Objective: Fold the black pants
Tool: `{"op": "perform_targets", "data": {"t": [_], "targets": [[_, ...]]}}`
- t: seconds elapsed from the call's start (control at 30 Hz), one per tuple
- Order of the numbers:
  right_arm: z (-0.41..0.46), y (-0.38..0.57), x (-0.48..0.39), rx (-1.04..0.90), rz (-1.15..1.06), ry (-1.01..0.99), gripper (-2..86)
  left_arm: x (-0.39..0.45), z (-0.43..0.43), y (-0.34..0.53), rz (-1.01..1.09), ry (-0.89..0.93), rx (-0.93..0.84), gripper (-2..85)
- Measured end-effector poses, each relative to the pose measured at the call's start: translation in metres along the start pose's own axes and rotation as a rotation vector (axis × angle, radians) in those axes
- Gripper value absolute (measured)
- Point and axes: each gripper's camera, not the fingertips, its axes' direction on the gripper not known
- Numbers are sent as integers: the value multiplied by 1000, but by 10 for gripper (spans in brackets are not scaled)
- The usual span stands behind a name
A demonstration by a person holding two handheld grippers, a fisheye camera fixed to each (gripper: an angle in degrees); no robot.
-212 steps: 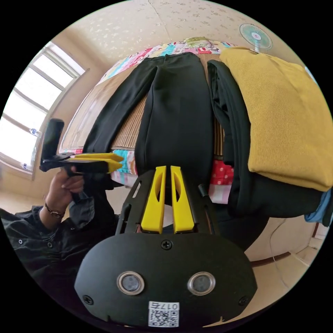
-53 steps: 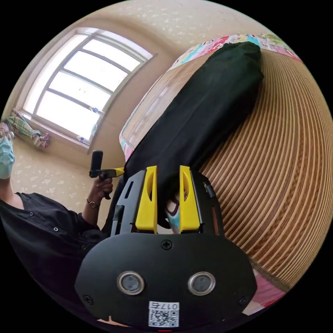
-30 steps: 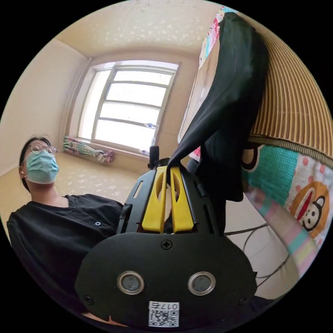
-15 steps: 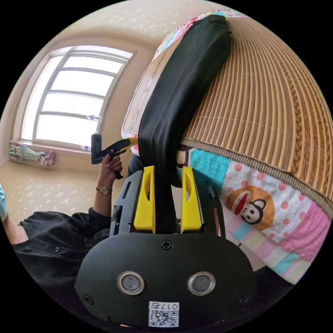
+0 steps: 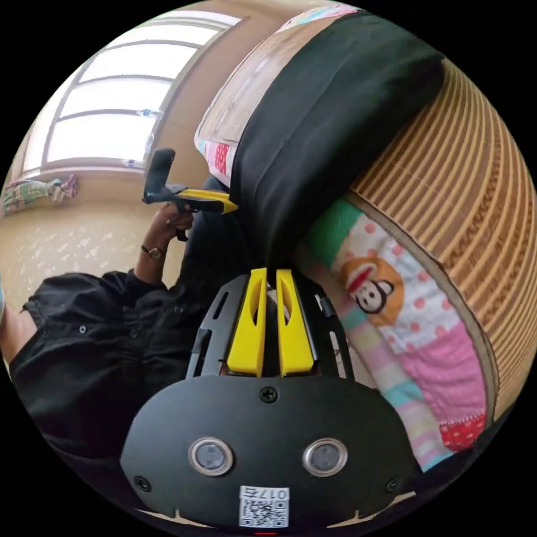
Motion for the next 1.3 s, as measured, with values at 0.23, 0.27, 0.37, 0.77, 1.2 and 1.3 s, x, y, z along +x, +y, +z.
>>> {"op": "perform_targets", "data": {"t": [0.23, 0.27, 0.37, 0.77, 1.2, 1.3], "targets": [[-30, 50, 6, 7, 299, 198, 15, 22, 13, -1, 54, 2, 12, 63], [-36, 52, 1, 45, 302, 202, 15, 22, 5, 0, 53, -9, 51, 64], [-61, 54, -19, 278, 284, 194, 19, 11, -25, 2, 18, -40, 211, 67], [-21, 23, -34, 382, 394, 238, 60, -17, 31, -13, -71, 44, 200, 63], [-27, 37, -86, 365, 357, 348, 23, -23, 27, 7, -43, 69, 166, 46], [-31, 43, -95, 434, 338, 344, 39, -30, 33, 11, -75, 61, 176, 46]]}}
